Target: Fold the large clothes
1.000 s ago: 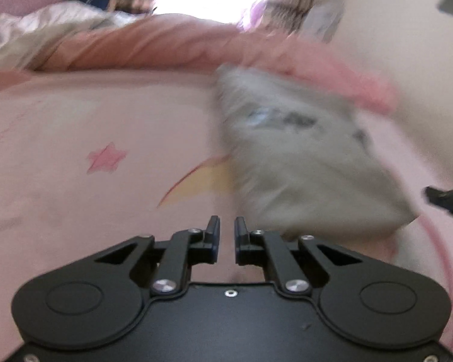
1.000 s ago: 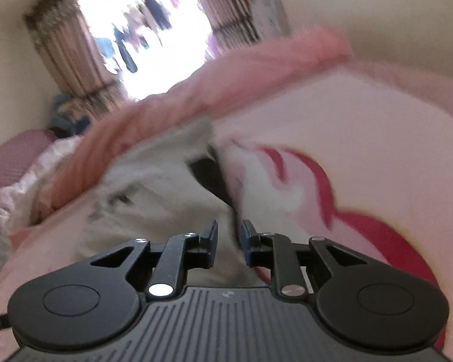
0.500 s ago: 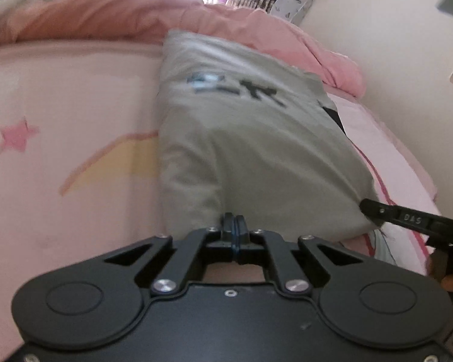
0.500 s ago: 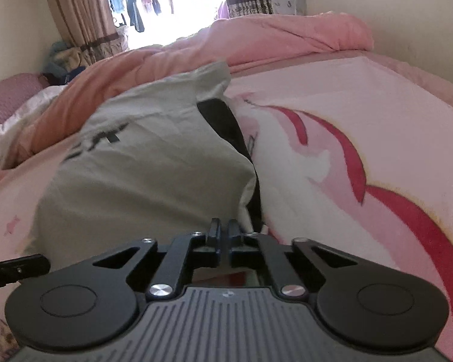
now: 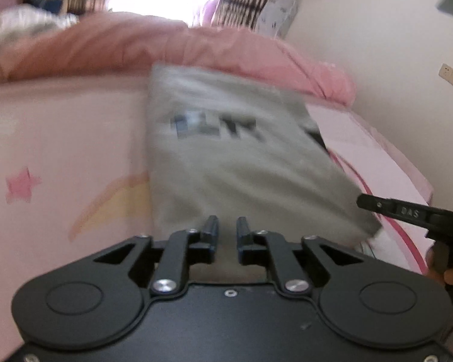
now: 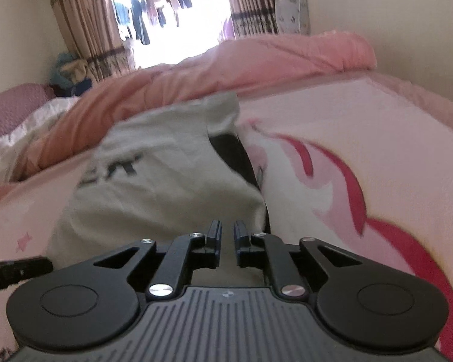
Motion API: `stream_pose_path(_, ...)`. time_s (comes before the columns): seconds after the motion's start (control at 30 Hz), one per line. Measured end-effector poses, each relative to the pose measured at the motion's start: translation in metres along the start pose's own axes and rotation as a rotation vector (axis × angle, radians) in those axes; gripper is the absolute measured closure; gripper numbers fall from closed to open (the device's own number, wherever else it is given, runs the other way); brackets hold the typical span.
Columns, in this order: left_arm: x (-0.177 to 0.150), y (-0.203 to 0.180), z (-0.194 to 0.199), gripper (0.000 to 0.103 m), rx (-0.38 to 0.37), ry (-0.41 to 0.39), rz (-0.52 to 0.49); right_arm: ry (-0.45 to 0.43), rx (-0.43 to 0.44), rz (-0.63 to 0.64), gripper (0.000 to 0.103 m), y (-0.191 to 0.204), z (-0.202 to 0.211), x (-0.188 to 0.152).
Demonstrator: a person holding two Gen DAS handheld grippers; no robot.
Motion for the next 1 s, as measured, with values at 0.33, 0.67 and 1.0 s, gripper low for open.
stream_pose_path(0.33,0.041,0.004,-0.056,0.091,0.052,0.005,-0.038,0.002,-0.025,0.007,0.089,-0.001,-0.05,0.029)
stream_pose_path(0.67,0.037,0.016,-0.067,0.087,0.04,0.013,-0.016,0.014,-0.023,0.017,0.088,-0.011,-0.061,0.022)
stream_pose_path(1.0,-0.005,0.0,0.009,0.084,0.001,-0.025,-0.07,-0.069,0.043,0.074,0.076,-0.005,0.013,0.006)
Point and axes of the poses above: each gripper's, at about its wrist camera, not at the fingertips, and z roughly against the way its jaws point, y to its left, x to its top, the point moved 1 cm from there along -z, roughly the way its jaws point, and after that the axes turned 5 degrees about y, right-handed, at the moved point
